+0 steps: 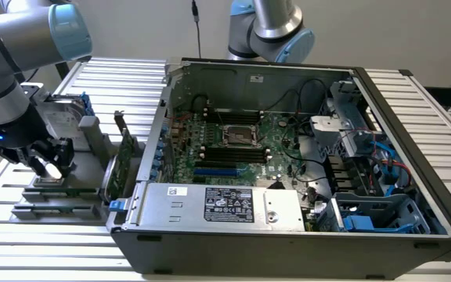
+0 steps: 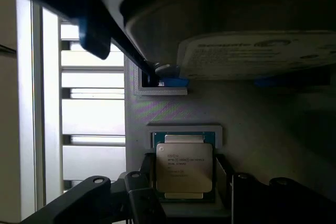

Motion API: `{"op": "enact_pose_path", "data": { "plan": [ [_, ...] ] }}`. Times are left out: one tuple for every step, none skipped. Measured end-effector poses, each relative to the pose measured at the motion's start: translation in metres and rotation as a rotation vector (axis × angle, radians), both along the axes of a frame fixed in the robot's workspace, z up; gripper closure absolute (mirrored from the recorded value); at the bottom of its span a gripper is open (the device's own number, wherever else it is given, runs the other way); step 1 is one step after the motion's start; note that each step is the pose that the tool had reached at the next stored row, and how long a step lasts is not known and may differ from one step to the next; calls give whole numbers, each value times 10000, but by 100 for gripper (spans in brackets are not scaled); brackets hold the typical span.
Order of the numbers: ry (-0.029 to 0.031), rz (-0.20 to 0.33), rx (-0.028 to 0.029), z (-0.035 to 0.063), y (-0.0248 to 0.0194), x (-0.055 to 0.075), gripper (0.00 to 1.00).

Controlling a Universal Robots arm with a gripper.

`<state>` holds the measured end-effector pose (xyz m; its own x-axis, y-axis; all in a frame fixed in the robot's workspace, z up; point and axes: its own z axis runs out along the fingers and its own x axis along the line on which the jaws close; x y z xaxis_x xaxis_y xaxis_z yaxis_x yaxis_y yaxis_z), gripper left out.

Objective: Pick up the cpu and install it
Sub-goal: 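Pick up the cpu and move it towards the insertion slot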

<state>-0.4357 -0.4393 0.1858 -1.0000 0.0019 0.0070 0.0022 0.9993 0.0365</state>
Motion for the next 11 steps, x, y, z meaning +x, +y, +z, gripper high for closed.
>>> {"op": "enact_pose_path", "data": {
  "plan": [
    [-1,0,1,2,0,0,45],
    [-1,0,2,6,0,1,45],
    [2,0,1,14,0,0,45],
    [5,0,0,26,0,0,45],
    [6,-1,0,39,0,0,45],
    [7,-1,0,53,0,0,45],
    [9,-1,0,69,0,0,45],
    [10,-1,0,86,0,0,45],
    [13,-1,0,107,0,0,45],
    [16,-1,-1,133,0,0,45],
    [18,-1,0,163,0,0,45]
  ]
}}
